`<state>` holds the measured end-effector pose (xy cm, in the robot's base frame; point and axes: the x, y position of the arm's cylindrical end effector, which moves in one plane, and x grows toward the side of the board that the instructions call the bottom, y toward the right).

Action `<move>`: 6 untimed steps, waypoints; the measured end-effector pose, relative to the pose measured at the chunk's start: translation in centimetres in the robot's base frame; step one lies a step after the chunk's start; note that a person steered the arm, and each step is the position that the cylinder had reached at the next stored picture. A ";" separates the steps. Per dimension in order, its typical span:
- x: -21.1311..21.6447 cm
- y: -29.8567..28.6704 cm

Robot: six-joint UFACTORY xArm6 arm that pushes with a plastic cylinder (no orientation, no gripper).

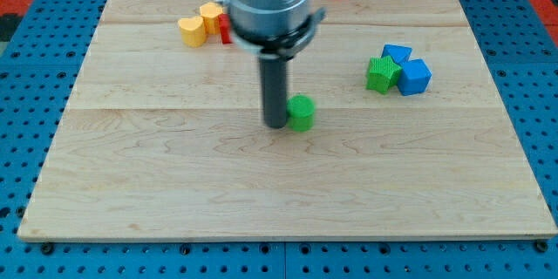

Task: Push the green circle towards the bottom left side of the blue cube

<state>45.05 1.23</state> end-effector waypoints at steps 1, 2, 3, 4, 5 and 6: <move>-1.2 7.9; -0.6 10.1; -0.5 13.1; 1.9 13.5; 2.4 18.0; 0.7 21.9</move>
<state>45.73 23.11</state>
